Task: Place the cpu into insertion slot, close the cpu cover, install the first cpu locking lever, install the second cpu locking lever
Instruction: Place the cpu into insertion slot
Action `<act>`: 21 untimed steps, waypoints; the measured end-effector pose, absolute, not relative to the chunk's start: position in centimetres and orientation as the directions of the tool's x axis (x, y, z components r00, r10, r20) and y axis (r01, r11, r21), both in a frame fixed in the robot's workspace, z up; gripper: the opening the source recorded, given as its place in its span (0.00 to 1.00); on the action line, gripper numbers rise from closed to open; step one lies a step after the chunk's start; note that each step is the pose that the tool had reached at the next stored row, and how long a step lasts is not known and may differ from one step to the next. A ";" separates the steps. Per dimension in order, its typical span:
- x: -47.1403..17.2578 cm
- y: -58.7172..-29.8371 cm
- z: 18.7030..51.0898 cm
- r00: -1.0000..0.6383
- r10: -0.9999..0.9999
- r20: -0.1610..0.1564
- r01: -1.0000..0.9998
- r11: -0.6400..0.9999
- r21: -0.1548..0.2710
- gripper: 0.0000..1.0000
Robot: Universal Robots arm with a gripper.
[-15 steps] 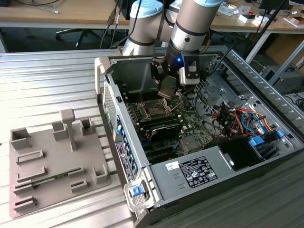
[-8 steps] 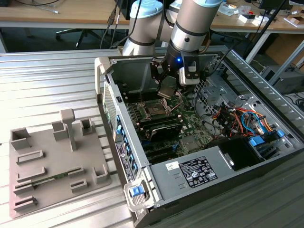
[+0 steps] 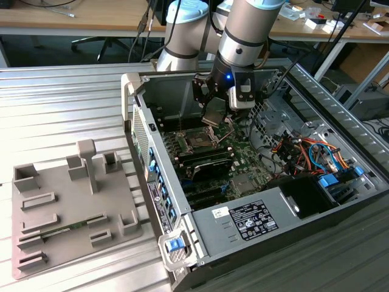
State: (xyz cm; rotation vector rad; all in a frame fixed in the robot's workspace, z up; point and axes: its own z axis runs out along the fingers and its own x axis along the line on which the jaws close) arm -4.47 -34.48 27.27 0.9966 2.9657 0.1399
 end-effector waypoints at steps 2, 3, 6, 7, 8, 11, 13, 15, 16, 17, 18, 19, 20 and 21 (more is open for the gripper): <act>-4.5 -34.5 27.3 -0.797 0.604 0.019 0.603 0.793 0.088 0.55; -4.5 -34.5 27.2 -0.796 0.605 0.019 0.604 0.792 0.088 0.55; -4.5 -34.5 27.2 -0.795 0.606 0.019 0.605 0.791 0.088 0.55; -4.5 -34.5 27.2 -0.795 0.606 0.019 0.606 0.791 0.088 0.55; -4.5 -34.5 27.2 -0.794 0.607 0.019 0.606 0.790 0.088 0.55; -4.5 -34.5 27.2 -0.792 0.610 0.019 0.609 0.788 0.088 0.55; -4.5 -34.5 27.2 -0.791 0.611 0.019 0.610 0.787 0.088 0.55; -4.5 -34.5 27.1 -0.790 0.612 0.019 0.612 0.786 0.088 0.55; -4.5 -34.5 27.1 -0.790 0.613 0.019 0.612 0.786 0.088 0.55; -4.5 -34.5 27.1 -0.789 0.613 0.019 0.613 0.786 0.088 0.55; -4.5 -34.5 27.1 -0.789 0.614 0.019 0.613 0.785 0.088 0.55; -4.5 -34.5 27.1 -0.789 0.614 0.019 0.613 0.785 0.088 0.55; -4.5 -34.5 27.1 -0.788 0.615 0.019 0.614 0.784 0.088 0.55; -4.5 -34.5 27.1 -0.788 0.615 0.019 0.614 0.784 0.088 0.55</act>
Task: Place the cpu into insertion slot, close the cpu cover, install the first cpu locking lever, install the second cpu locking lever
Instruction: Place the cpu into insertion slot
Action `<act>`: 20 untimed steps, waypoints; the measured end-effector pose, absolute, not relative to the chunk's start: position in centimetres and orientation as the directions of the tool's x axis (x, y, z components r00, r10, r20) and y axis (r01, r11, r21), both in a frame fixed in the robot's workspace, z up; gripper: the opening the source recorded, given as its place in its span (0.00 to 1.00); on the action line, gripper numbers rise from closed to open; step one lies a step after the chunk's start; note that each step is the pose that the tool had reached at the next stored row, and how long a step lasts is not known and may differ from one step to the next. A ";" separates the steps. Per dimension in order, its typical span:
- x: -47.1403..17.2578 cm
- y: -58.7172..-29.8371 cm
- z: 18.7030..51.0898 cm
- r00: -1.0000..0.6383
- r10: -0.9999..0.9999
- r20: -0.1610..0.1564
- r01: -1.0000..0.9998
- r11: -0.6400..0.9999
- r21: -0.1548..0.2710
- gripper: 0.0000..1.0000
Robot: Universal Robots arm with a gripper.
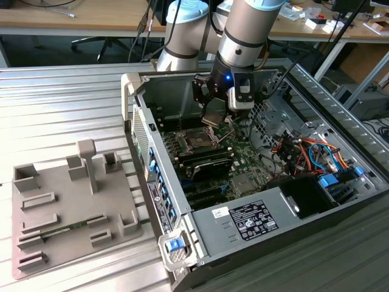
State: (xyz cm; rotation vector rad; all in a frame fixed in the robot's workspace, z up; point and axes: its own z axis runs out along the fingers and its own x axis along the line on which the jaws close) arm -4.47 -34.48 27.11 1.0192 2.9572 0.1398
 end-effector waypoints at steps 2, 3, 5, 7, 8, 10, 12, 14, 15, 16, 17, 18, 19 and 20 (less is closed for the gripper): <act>-4.5 -34.5 27.1 -0.787 0.616 0.019 0.616 0.783 0.088 0.55; -4.5 -34.5 27.1 -0.787 0.617 0.019 0.616 0.783 0.088 0.55; -4.5 -34.5 27.1 -0.786 0.618 0.019 0.617 0.782 0.088 0.55; -4.5 -34.5 27.1 -0.785 0.620 0.019 0.619 0.781 0.088 0.55; -4.5 -34.5 27.0 -0.784 0.620 0.019 0.619 0.780 0.088 0.55; -4.5 -34.5 27.0 -0.783 0.622 0.019 0.621 0.779 0.088 0.55; -4.5 -34.5 27.0 -0.782 0.622 0.019 0.621 0.779 0.088 0.55; -4.5 -34.5 27.0 -0.782 0.623 0.019 0.622 0.778 0.088 0.55; -4.5 -34.5 27.0 -0.782 0.624 0.019 0.623 0.778 0.088 0.55; -4.5 -34.5 27.0 -0.781 0.624 0.019 0.623 0.777 0.088 0.55; -4.5 -34.5 27.0 -0.781 0.624 0.019 0.623 0.777 0.088 0.55; -4.5 -34.5 27.0 -0.781 0.625 0.019 0.624 0.777 0.088 0.55; -4.5 -34.5 27.0 -0.780 0.625 0.019 0.624 0.776 0.088 0.55; -4.5 -34.5 27.0 -0.780 0.626 0.019 0.625 0.776 0.088 0.55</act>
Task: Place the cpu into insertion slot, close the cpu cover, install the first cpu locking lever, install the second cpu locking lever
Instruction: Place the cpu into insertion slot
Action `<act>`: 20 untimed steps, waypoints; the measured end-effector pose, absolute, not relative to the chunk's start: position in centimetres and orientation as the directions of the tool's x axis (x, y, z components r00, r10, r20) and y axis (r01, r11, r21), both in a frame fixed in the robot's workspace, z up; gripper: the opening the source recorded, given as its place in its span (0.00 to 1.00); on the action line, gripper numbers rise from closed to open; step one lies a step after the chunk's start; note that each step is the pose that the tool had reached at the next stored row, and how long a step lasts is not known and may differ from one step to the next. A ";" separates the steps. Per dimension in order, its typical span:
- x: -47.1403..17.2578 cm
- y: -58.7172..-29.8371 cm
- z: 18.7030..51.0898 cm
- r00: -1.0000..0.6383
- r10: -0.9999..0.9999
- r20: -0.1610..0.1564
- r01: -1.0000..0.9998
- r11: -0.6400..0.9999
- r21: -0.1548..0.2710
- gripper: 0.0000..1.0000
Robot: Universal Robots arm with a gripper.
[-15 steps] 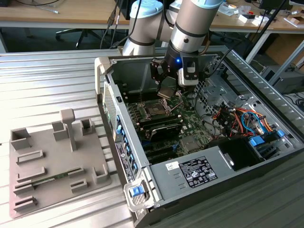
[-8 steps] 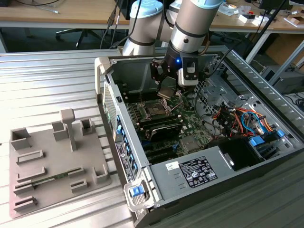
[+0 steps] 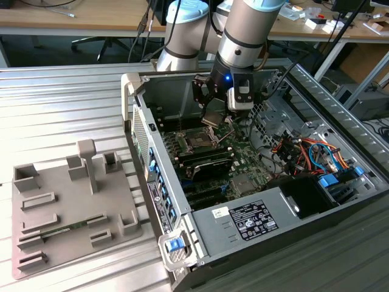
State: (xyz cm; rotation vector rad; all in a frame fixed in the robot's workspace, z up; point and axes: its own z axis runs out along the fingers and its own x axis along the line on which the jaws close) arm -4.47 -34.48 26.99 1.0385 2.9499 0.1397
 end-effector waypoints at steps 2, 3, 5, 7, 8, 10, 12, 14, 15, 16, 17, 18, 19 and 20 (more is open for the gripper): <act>-4.5 -34.5 27.0 -0.779 0.627 0.019 0.626 0.775 0.088 0.55; -4.5 -34.5 27.0 -0.779 0.627 0.019 0.626 0.775 0.088 0.55; -4.5 -34.5 27.0 -0.778 0.628 0.019 0.627 0.774 0.088 0.55; -4.5 -34.5 26.9 -0.777 0.629 0.019 0.628 0.773 0.088 0.55; -4.5 -34.5 26.9 -0.777 0.629 0.019 0.628 0.773 0.088 0.55; -4.5 -34.5 26.9 -0.776 0.630 0.019 0.629 0.772 0.088 0.55; -4.5 -34.5 26.9 -0.775 0.631 0.019 0.630 0.771 0.088 0.55; -4.5 -34.5 26.9 -0.774 0.632 0.019 0.631 0.771 0.088 0.55; -4.5 -34.5 26.9 -0.774 0.633 0.019 0.632 0.770 0.088 0.55; -4.5 -34.5 26.9 -0.774 0.633 0.019 0.632 0.770 0.088 0.55; -4.5 -34.5 26.9 -0.773 0.634 0.019 0.633 0.770 0.088 0.55; -4.5 -34.5 26.9 -0.773 0.634 0.019 0.633 0.769 0.088 0.55; -4.5 -34.5 26.9 -0.773 0.634 0.019 0.633 0.769 0.088 0.55; -4.5 -34.5 26.9 -0.772 0.635 0.019 0.634 0.768 0.088 0.55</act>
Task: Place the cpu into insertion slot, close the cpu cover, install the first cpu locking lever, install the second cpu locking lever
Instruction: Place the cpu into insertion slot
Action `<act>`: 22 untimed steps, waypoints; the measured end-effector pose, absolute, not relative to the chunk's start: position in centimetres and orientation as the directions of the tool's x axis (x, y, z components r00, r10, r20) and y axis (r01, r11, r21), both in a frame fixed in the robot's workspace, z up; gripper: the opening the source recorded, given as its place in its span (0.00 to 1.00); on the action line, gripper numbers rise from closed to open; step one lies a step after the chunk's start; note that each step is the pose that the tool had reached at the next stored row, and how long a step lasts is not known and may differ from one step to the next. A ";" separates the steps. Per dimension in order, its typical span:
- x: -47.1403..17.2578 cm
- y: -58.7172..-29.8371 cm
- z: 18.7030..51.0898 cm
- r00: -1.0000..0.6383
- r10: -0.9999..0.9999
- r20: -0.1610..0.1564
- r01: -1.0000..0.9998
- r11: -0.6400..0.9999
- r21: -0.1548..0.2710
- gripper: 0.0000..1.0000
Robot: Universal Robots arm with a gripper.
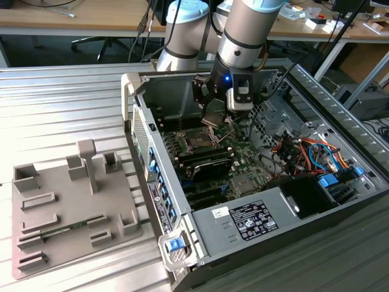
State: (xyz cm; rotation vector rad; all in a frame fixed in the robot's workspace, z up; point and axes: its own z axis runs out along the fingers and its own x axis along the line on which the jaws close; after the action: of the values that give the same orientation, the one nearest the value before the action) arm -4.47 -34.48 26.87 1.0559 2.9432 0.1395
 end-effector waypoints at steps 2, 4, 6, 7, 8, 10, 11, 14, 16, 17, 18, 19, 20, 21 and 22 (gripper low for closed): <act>-4.5 -34.5 26.9 -0.771 0.636 0.019 0.635 0.768 0.088 0.55; -4.5 -34.5 26.9 -0.771 0.637 0.019 0.636 0.767 0.088 0.55; -4.5 -34.5 26.8 -0.770 0.638 0.019 0.637 0.766 0.088 0.55; -4.5 -34.5 26.8 -0.769 0.639 0.019 0.638 0.765 0.088 0.55; -4.5 -34.5 26.8 -0.769 0.639 0.019 0.638 0.765 0.088 0.55; -4.5 -34.5 26.8 -0.768 0.640 0.019 0.639 0.764 0.088 0.55; -4.5 -34.5 26.8 -0.767 0.641 0.019 0.640 0.763 0.088 0.55; -4.5 -34.5 26.8 -0.766 0.643 0.019 0.642 0.762 0.088 0.55; -4.5 -34.5 26.8 -0.765 0.643 0.019 0.642 0.761 0.088 0.55; -4.5 -34.5 26.8 -0.765 0.644 0.019 0.643 0.761 0.088 0.55; -4.5 -34.5 26.8 -0.764 0.645 0.019 0.644 0.760 0.088 0.55; -4.5 -34.5 26.8 -0.764 0.645 0.019 0.644 0.760 0.088 0.55; -4.5 -34.5 26.8 -0.764 0.645 0.019 0.644 0.760 0.088 0.55; -4.5 -34.5 26.7 -0.763 0.646 0.019 0.645 0.759 0.088 0.55; -4.5 -34.5 26.7 -0.762 0.647 0.019 0.646 0.758 0.088 0.55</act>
State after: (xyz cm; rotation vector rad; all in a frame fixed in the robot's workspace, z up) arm -4.46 -34.48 26.74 1.0784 2.9342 0.1394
